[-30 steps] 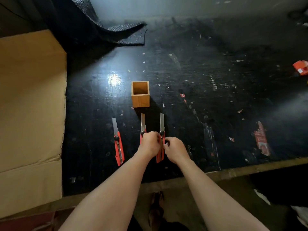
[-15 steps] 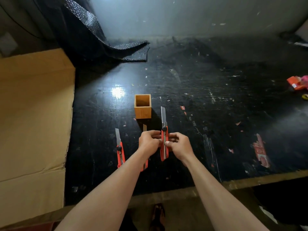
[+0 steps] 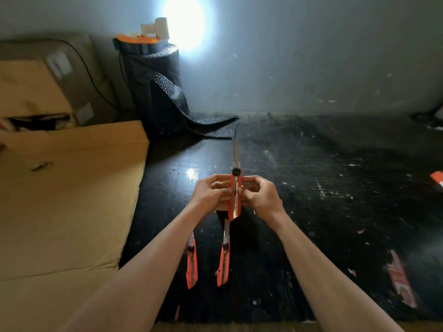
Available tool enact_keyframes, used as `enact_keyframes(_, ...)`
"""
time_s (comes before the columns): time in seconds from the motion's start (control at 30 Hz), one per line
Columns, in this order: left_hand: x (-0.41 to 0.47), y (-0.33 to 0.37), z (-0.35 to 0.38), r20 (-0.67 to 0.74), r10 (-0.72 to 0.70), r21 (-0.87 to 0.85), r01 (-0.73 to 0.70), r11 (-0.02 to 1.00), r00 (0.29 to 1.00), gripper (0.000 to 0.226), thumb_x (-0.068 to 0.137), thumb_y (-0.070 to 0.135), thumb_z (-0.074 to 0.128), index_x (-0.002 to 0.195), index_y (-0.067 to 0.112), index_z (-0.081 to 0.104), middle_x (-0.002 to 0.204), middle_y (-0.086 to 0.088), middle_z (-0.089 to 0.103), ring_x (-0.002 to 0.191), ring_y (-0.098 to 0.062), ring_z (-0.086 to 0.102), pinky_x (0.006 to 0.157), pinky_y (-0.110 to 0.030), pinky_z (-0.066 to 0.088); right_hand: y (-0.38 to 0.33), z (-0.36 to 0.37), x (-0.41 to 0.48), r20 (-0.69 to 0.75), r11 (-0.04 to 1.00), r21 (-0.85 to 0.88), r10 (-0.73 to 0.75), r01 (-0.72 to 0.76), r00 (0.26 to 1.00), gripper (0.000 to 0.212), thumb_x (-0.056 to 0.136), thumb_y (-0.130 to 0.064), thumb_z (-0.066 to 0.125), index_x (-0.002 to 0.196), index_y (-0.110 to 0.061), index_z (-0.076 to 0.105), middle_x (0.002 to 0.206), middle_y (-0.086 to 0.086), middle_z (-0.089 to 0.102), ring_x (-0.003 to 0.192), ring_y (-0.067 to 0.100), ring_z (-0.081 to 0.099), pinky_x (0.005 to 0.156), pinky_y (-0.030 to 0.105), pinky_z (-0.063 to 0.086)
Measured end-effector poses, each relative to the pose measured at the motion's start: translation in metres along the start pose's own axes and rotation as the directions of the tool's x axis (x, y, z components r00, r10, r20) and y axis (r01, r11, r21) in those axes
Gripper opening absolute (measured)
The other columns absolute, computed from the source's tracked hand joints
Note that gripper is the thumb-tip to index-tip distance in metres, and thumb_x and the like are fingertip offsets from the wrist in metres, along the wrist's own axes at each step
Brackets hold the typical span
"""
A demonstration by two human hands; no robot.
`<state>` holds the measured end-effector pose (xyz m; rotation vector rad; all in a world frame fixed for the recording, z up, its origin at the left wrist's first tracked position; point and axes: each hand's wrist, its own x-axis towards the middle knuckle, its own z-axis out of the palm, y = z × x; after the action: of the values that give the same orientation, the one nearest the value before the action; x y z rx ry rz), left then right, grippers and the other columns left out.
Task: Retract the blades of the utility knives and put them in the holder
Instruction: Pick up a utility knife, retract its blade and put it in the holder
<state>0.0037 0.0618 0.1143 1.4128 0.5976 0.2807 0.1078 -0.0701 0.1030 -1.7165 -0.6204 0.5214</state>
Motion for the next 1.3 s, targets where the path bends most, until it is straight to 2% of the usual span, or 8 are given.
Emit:
enact_keyframes(0.1,-0.003,0.017,-0.009,0.012,0.062,-0.014,-0.062,0.998,0.998,0.033,0.090,-0.018,0.061,0.118,-0.001,0.068,0.094,-0.014,0.079,0.071,-0.021,0.078,0.064,-0.033,0.066,-0.030,0.003,0.009,-0.025,0.974,-0.156,-0.172,0.166,0.985,0.035,0.096,-0.005,0.061,0.129,-0.015,0.059,0.099,0.007,0.074,0.084,0.015,0.076,0.074,0.036,0.065)
enact_keyframes(0.23,-0.003,0.036,-0.018,0.003,0.106,0.002,-0.106,0.994,0.994,0.031,0.092,-0.014,0.062,0.107,0.010,0.074,0.089,-0.007,0.081,0.076,-0.021,0.079,0.074,-0.040,0.067,-0.059,0.004,0.020,0.050,0.894,-0.325,-0.308,0.307,0.950,0.033,0.097,-0.013,0.064,0.128,-0.024,0.061,0.102,0.000,0.072,0.088,0.011,0.073,0.074,0.027,0.063)
enact_keyframes(0.4,-0.005,0.051,-0.021,-0.026,0.125,-0.041,-0.126,0.991,0.992,0.030,0.089,-0.013,0.067,0.110,0.006,0.075,0.097,-0.014,0.080,0.081,-0.024,0.079,0.080,-0.044,0.066,-0.074,0.002,0.025,0.059,0.864,-0.381,-0.334,0.330,0.941,0.023,0.096,-0.017,0.067,0.117,-0.025,0.065,0.102,-0.001,0.074,0.091,0.011,0.071,0.080,0.031,0.062)
enact_keyframes(0.53,-0.008,0.055,-0.022,-0.032,0.112,-0.085,-0.114,0.990,0.993,0.036,0.090,-0.019,0.058,0.111,0.005,0.075,0.093,-0.014,0.082,0.080,-0.027,0.080,0.068,-0.038,0.066,-0.076,0.003,0.017,0.082,0.870,-0.369,-0.321,0.328,0.943,0.022,0.095,-0.015,0.068,0.116,-0.021,0.067,0.110,0.000,0.074,0.100,0.016,0.070,0.086,0.035,0.061)
enact_keyframes(0.83,-0.009,0.060,-0.017,-0.037,0.058,-0.140,-0.062,0.988,0.998,0.030,0.088,-0.012,0.069,0.108,0.009,0.077,0.098,-0.013,0.083,0.088,-0.028,0.081,0.068,-0.036,0.065,-0.060,0.004,-0.005,0.071,0.886,-0.349,-0.300,0.306,0.951,0.020,0.092,-0.012,0.070,0.111,-0.021,0.068,0.102,-0.015,0.067,0.092,0.000,0.065,0.078,0.018,0.057)
enact_keyframes(0.97,-0.007,0.059,-0.013,-0.070,0.037,-0.137,-0.047,0.989,0.997,0.029,0.088,-0.010,0.071,0.110,0.008,0.077,0.096,-0.012,0.083,0.087,-0.027,0.081,0.068,-0.035,0.065,-0.050,0.004,-0.014,0.090,0.894,-0.331,-0.288,0.302,0.953,0.027,0.091,-0.006,0.070,0.105,-0.028,0.064,0.102,-0.016,0.068,0.093,0.001,0.066,0.069,0.006,0.052)
enact_keyframes(1.1,-0.005,0.058,-0.010,-0.102,0.051,-0.116,-0.063,0.991,0.993,0.029,0.087,-0.010,0.072,0.108,0.010,0.077,0.097,-0.013,0.083,0.085,-0.026,0.082,0.068,-0.035,0.065,-0.041,0.004,-0.020,0.085,0.896,-0.336,-0.279,0.291,0.957,0.028,0.091,-0.009,0.071,0.117,-0.018,0.067,0.114,-0.008,0.071,0.105,0.003,0.065,0.073,0.005,0.050)
enact_keyframes(1.3,-0.002,0.053,-0.005,-0.141,0.080,-0.084,-0.093,0.992,0.987,0.033,0.086,-0.012,0.070,0.108,0.011,0.078,0.096,-0.013,0.082,0.081,-0.026,0.082,0.068,-0.036,0.066,-0.032,0.005,-0.026,0.080,0.909,-0.320,-0.255,0.267,0.964,0.029,0.093,-0.009,0.069,0.120,-0.020,0.066,0.106,-0.018,0.067,0.101,-0.002,0.063,0.079,0.010,0.055)
